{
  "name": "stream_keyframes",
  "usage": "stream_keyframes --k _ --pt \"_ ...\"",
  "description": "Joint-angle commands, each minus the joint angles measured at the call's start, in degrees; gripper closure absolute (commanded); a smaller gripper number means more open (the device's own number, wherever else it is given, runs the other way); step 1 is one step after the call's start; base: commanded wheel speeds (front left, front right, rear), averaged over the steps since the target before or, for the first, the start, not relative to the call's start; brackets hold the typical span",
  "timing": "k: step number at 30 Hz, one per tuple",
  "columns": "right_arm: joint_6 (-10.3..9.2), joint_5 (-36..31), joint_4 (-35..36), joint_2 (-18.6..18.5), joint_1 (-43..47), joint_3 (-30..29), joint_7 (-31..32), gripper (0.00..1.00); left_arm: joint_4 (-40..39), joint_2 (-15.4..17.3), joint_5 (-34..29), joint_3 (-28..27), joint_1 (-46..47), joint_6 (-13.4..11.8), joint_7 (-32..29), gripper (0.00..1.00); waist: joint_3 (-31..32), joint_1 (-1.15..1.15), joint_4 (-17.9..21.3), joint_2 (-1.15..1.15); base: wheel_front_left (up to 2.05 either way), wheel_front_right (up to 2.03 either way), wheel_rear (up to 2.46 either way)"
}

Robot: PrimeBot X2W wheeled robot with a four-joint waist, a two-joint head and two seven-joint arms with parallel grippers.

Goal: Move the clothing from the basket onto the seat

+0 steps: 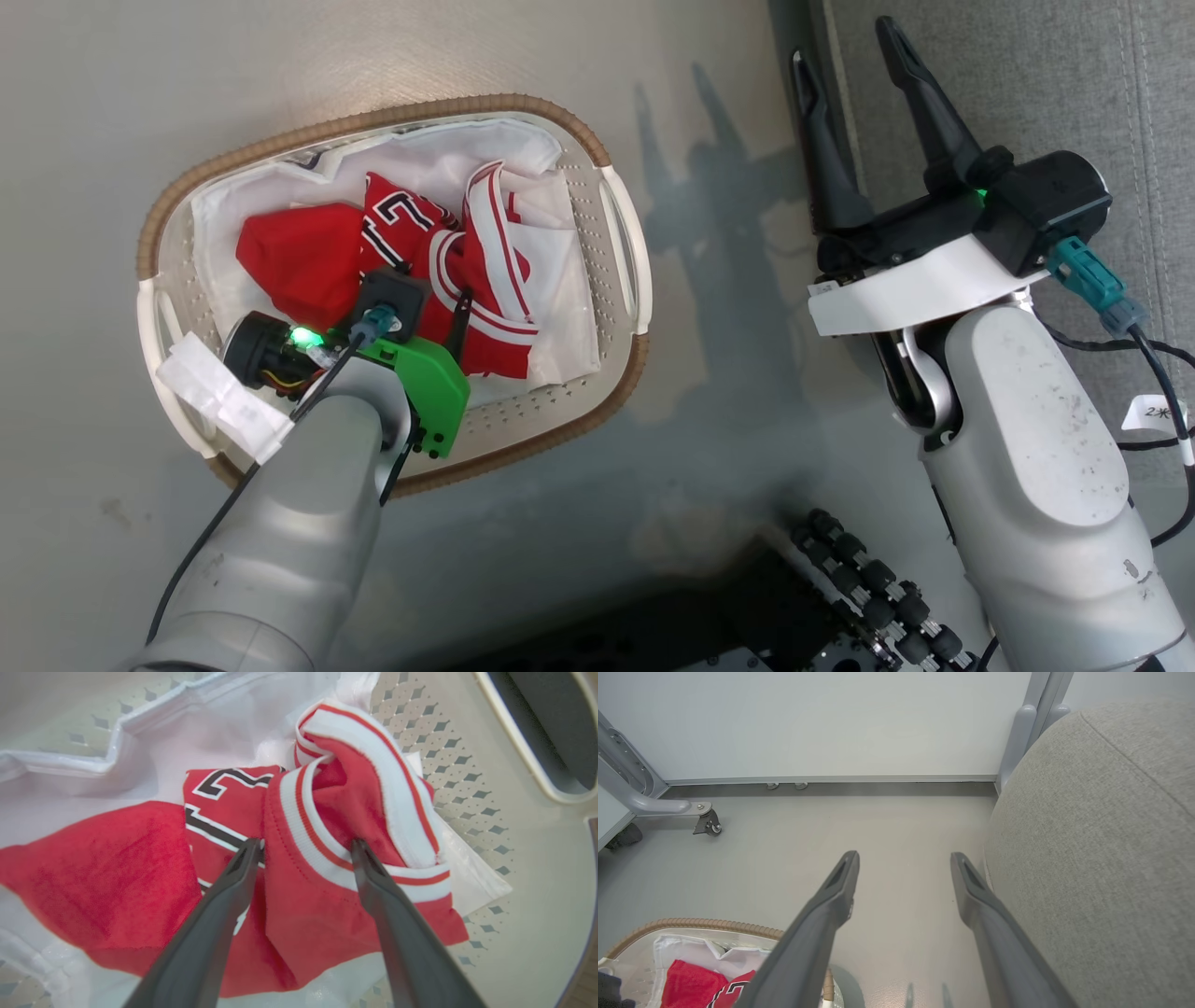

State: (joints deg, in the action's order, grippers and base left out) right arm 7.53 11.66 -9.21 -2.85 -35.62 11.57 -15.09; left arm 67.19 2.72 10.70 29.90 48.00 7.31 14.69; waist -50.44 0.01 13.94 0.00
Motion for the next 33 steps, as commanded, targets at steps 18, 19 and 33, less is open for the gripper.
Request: stream_keyframes --k 18,19,33 --pt "-0.08 0.1 0.7 -0.2 -1.0 0.2 -0.1 0.00 3.8 0.4 9.0 10.1 5.9 0.2 -5.8 0.00 -2.4 -0.01 0.4 0.00 0.00 0.00 0.00" --pt "-0.08 0.1 0.8 -0.2 -1.0 0.2 -0.1 0.00 4.1 0.4 9.1 10.5 6.1 0.2 -6.0 0.00 -2.4 -0.01 0.4 0.00 0.00 0.00 0.00" --pt "-0.08 -0.5 0.3 -0.2 -0.2 -0.1 -0.1 0.00 6.1 0.4 10.7 12.7 7.1 -0.8 -5.7 1.00 -1.6 -0.01 0.0 0.00 0.00 0.00 0.00"
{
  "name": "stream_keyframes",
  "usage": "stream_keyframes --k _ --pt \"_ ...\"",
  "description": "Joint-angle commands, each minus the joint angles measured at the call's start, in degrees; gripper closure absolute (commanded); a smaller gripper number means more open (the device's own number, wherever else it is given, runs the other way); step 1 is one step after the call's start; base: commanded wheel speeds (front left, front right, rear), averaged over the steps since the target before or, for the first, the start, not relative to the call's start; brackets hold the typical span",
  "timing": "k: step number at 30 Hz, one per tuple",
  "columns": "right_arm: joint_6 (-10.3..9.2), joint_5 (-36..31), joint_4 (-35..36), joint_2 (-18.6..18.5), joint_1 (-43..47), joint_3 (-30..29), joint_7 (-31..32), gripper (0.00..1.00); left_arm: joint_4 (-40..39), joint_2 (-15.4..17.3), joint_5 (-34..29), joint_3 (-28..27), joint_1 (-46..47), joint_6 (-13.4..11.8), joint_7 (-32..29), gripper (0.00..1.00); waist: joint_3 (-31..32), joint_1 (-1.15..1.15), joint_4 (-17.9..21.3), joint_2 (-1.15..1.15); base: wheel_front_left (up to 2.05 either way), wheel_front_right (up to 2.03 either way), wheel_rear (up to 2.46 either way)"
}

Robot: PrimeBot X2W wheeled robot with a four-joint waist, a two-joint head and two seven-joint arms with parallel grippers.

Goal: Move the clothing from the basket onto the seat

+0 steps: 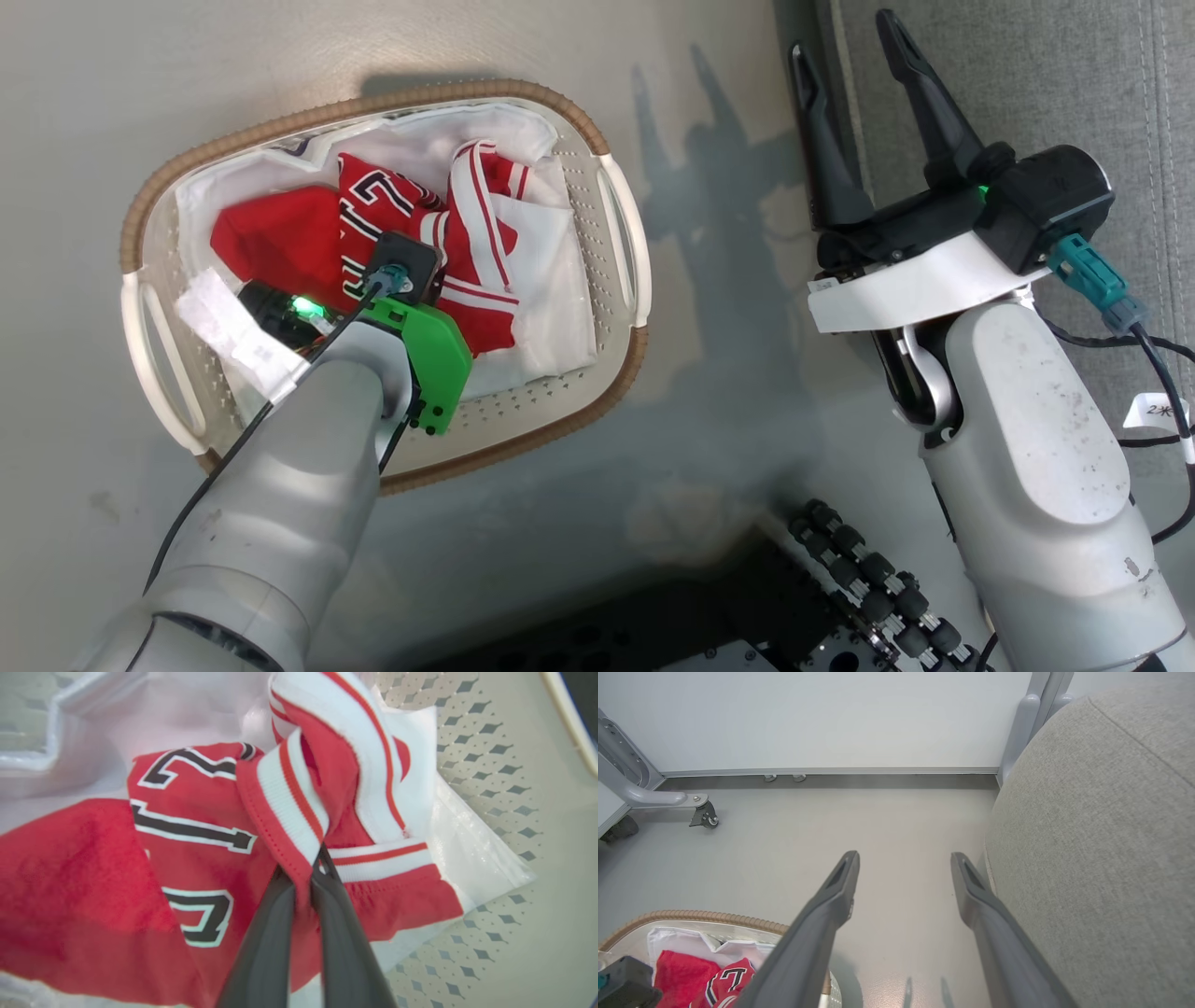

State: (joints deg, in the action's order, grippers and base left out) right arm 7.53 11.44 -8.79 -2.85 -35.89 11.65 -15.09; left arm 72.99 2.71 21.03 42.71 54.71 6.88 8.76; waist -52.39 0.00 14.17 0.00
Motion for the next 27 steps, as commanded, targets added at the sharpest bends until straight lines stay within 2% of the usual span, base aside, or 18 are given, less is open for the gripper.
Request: stream_keyframes --k 1,14,27 --pt "-0.08 -0.3 -0.2 -0.2 0.1 -0.3 -0.1 0.00 0.3 0.4 0.5 -0.1 0.1 -0.4 0.7 1.00 0.5 0.00 -0.3 0.00 0.00 0.00 0.00" --pt "-0.08 -0.2 -2.7 -0.2 2.5 0.4 -0.1 0.00 -2.0 0.4 3.9 0.0 -5.3 -2.2 6.1 1.00 8.4 0.00 -1.7 0.00 0.00 0.00 0.00" --pt "-0.08 -1.5 -6.3 -0.2 8.1 -0.5 -0.1 0.00 -10.8 0.4 4.8 -2.5 -13.4 -4.5 6.5 1.00 19.4 0.00 -5.1 0.00 0.00 0.00 0.00"
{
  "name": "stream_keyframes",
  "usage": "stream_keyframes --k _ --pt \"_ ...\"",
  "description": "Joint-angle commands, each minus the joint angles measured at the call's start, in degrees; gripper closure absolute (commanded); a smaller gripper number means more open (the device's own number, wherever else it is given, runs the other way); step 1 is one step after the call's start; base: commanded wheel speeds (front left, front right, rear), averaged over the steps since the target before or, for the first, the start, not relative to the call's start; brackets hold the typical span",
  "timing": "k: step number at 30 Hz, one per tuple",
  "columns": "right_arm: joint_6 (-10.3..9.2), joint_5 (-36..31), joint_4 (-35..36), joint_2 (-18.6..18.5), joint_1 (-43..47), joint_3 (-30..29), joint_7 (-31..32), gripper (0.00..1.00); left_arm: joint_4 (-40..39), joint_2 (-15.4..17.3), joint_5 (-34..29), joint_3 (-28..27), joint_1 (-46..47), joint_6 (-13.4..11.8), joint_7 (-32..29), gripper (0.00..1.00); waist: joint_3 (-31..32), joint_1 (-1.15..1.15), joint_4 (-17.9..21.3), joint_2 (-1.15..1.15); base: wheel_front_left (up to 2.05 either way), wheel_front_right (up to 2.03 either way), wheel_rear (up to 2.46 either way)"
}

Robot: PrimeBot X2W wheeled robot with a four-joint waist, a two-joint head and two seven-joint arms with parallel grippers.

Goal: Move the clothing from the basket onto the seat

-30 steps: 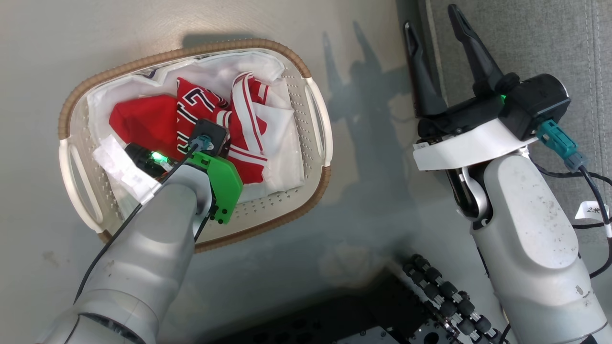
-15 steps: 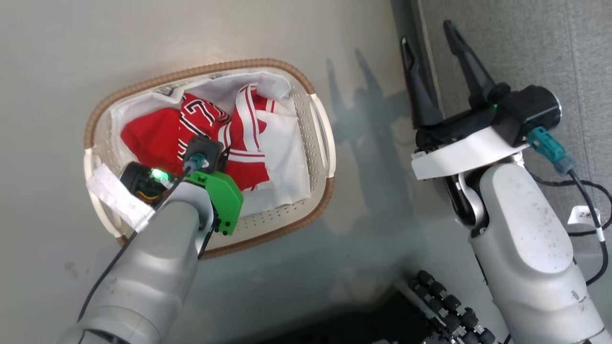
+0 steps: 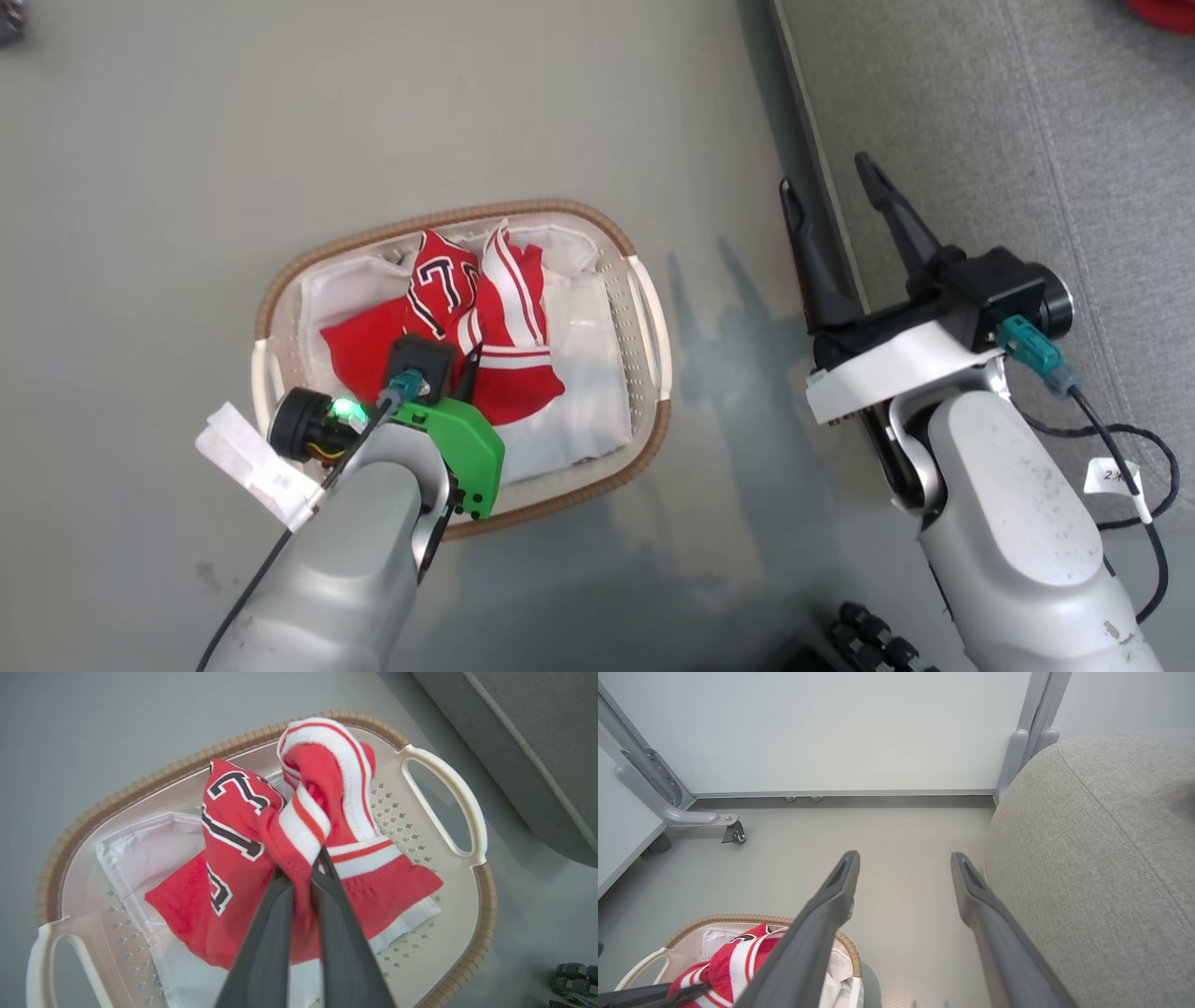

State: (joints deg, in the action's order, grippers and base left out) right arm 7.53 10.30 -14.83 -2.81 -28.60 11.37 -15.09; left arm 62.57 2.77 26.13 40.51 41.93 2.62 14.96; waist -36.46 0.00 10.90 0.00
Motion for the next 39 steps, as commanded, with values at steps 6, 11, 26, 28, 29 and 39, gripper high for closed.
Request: stream_keyframes --k 6,11,26,28,29,39 --pt "-0.08 -0.9 -1.4 -0.3 3.7 -0.4 -0.1 0.00 -4.4 0.6 -1.6 -2.6 -4.7 -0.6 0.3 1.00 8.0 0.00 -3.5 0.00 0.00 0.00 0.00" --pt "-0.08 -1.4 -2.3 -0.3 6.0 -0.5 -0.1 0.00 -7.9 0.8 -3.1 -4.8 -8.1 -0.7 0.3 1.00 11.9 0.00 -4.6 0.00 0.00 0.00 0.00" --pt "-0.08 -1.3 -4.2 -0.3 12.1 -0.6 -0.1 0.00 -17.4 1.0 -7.7 -12.3 -17.1 0.3 0.3 1.00 21.9 0.00 -6.8 0.00 0.00 0.00 0.00" --pt "-0.08 -1.4 -4.5 -0.3 12.9 -0.7 -0.1 0.00 -18.6 1.0 -8.3 -13.0 -18.0 0.5 0.3 1.00 23.1 0.00 -7.0 0.00 0.00 0.00 0.00" --pt "-0.08 -1.4 -4.7 -0.3 13.3 -0.7 -0.1 0.00 -19.4 1.0 -8.6 -13.5 -18.4 0.5 0.3 1.00 23.7 0.00 -7.1 0.00 0.00 0.00 0.00" --pt "-0.08 -1.6 -5.3 -0.3 16.1 -1.5 -0.1 0.00 -26.3 0.6 -11.5 -15.3 -19.7 1.5 0.3 1.00 27.4 0.00 -8.2 0.00 0.00 0.00 0.00"
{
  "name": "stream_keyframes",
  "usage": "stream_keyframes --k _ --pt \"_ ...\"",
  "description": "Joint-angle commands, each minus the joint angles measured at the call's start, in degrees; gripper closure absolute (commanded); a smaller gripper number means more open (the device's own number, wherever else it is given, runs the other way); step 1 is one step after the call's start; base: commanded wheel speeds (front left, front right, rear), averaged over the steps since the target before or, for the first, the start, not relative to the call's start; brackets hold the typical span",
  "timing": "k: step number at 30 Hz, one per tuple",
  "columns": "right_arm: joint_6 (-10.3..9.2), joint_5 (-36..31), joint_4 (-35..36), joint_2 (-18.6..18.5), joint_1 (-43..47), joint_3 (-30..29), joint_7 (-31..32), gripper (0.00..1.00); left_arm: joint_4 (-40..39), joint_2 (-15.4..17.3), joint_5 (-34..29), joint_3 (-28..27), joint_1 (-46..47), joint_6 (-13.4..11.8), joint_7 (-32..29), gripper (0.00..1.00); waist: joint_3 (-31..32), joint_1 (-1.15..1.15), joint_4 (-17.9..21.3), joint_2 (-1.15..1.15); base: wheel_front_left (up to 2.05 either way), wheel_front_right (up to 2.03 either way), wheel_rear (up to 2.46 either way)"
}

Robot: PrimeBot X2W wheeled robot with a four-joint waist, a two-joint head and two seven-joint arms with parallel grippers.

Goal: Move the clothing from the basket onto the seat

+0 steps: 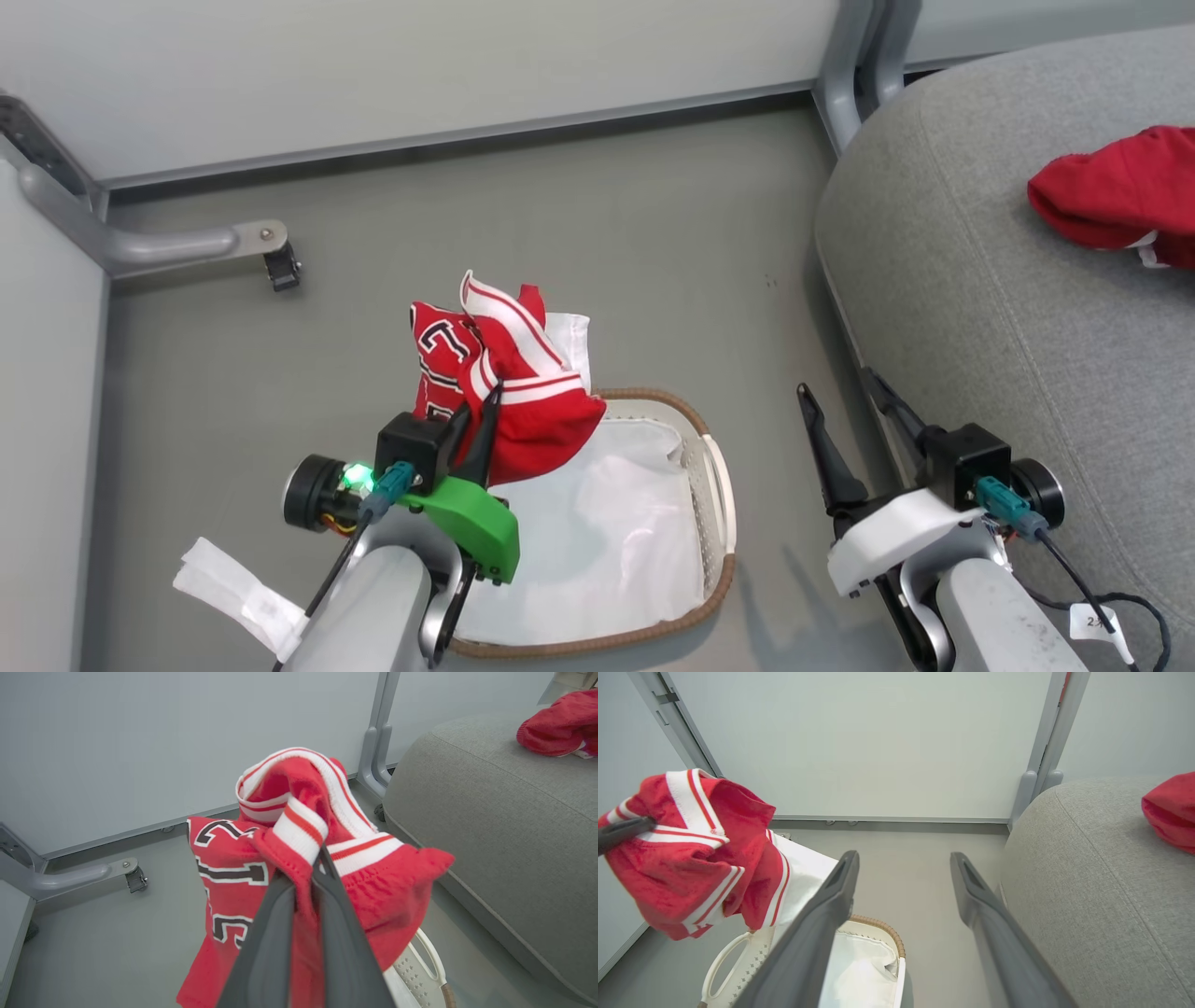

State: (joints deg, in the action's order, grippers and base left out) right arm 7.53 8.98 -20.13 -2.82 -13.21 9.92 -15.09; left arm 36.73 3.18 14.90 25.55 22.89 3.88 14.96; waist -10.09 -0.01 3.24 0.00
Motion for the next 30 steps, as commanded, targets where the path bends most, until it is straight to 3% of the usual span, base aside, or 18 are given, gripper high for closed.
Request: stream_keyframes --k 1,18,30 --pt "-0.08 -0.3 -0.1 -0.3 0.9 0.0 -0.1 0.00 -1.0 0.1 -0.3 -0.3 -0.7 0.3 0.3 1.00 1.3 0.01 -0.6 0.00 0.00 0.00 0.00" --pt "-0.08 0.4 -1.2 -0.3 5.1 0.3 -0.1 0.00 -9.8 -0.2 0.9 1.4 -0.4 1.5 0.3 1.00 6.9 0.01 0.1 0.00 0.00 0.00 0.00" --pt "-0.08 0.6 -1.0 -0.3 6.1 0.7 -0.1 0.00 -16.8 -0.2 3.6 5.6 1.4 -0.9 0.3 1.00 7.5 0.01 0.4 0.00 0.00 0.00 0.00"
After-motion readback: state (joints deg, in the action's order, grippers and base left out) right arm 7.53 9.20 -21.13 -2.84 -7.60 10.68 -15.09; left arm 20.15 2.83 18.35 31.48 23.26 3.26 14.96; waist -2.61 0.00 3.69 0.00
